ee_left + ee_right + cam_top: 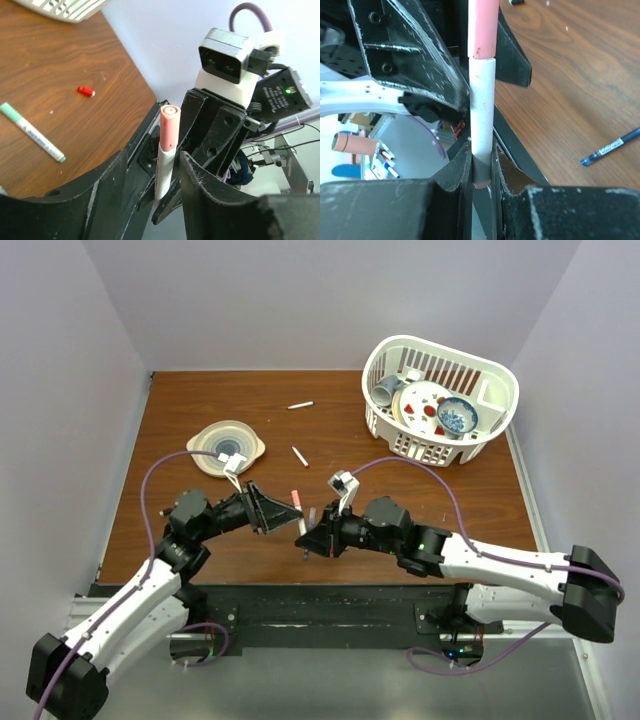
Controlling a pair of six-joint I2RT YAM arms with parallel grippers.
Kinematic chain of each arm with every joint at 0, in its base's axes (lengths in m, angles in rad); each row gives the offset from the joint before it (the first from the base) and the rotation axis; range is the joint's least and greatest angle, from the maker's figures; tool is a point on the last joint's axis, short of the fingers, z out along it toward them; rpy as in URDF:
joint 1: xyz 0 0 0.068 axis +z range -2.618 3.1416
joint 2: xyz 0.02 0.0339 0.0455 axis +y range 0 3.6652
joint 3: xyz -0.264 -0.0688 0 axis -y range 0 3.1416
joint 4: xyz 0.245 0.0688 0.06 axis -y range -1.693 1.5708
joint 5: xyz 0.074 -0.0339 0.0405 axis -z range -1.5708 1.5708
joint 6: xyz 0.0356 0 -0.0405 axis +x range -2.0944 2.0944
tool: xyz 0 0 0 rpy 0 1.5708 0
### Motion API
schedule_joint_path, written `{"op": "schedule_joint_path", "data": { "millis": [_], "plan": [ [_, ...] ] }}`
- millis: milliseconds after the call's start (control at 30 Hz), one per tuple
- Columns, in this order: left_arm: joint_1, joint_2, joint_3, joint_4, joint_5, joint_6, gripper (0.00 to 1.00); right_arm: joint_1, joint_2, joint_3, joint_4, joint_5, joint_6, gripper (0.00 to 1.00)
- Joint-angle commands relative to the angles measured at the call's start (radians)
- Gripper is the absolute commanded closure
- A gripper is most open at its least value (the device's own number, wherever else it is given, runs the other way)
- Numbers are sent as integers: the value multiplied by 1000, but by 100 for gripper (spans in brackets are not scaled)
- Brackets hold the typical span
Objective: Insert the pens into the pen caps
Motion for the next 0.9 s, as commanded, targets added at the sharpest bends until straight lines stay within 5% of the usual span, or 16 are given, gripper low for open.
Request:
{"op": "schedule_joint_path", "data": {
  "millis": [0, 200, 433, 567, 867],
  "plan": [
    [-2, -38, 47, 118, 30, -7, 48, -2, -79, 9, 7, 36, -37, 100],
    [-2, -38, 16, 335, 91, -173, 28, -2, -136, 30, -36, 22, -60, 100],
    [-2, 7, 119, 344, 177, -70, 22, -2, -182, 26, -39, -36, -54, 100],
    [-2, 33, 208, 189, 154, 63, 21, -3, -194, 15, -12, -82, -41, 100],
    [-2, 76, 205, 269, 145, 51, 25, -2, -205, -23, 51, -128, -9, 100]
  ]
}}
